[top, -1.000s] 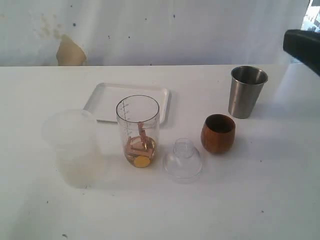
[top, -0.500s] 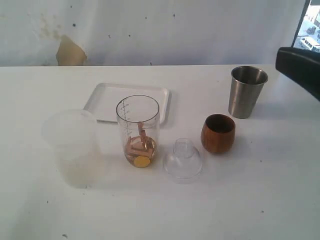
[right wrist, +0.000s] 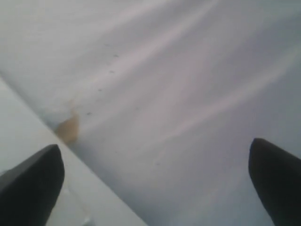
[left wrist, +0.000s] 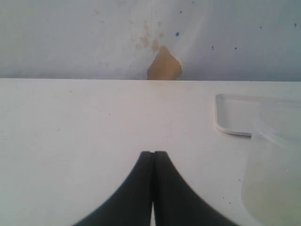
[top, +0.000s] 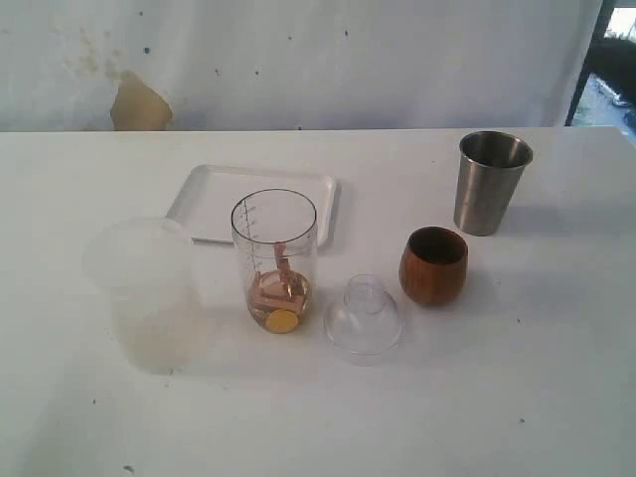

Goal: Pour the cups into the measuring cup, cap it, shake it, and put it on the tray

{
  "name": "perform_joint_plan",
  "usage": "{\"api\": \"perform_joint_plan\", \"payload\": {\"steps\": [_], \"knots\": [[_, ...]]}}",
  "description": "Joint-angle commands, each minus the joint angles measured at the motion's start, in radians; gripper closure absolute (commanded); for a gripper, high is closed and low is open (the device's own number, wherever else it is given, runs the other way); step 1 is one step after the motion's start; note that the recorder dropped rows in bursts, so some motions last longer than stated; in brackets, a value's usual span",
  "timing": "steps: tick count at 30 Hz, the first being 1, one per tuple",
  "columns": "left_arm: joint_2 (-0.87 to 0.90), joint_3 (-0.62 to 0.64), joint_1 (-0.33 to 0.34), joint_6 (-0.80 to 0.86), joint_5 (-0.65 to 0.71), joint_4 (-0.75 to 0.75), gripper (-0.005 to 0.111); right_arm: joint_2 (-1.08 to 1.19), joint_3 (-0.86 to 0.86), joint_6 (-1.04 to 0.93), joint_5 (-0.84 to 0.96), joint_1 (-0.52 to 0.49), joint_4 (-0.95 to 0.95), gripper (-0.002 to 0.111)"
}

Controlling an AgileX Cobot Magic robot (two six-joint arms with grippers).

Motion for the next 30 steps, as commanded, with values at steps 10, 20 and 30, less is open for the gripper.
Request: {"api": "perform_joint_plan", "payload": {"steps": [10,20,30], "knots": [[0.004,-0.002,0.002,0.001,-0.002,-0.012,0.003,-0.02,0.03,0.036,1.015,0.023,0.607,0.009],[0.004,-0.002,0.002,0.001,-0.002,-0.012,0.003,-0.024,0.143,-0.191,0.564,0.03,0.703,0.009],[0.004,-0.002,0.002,0.001,-0.002,-0.012,0.003,-0.103,0.313,-0.921,0.239,0.098,1.455,0.009]]}}
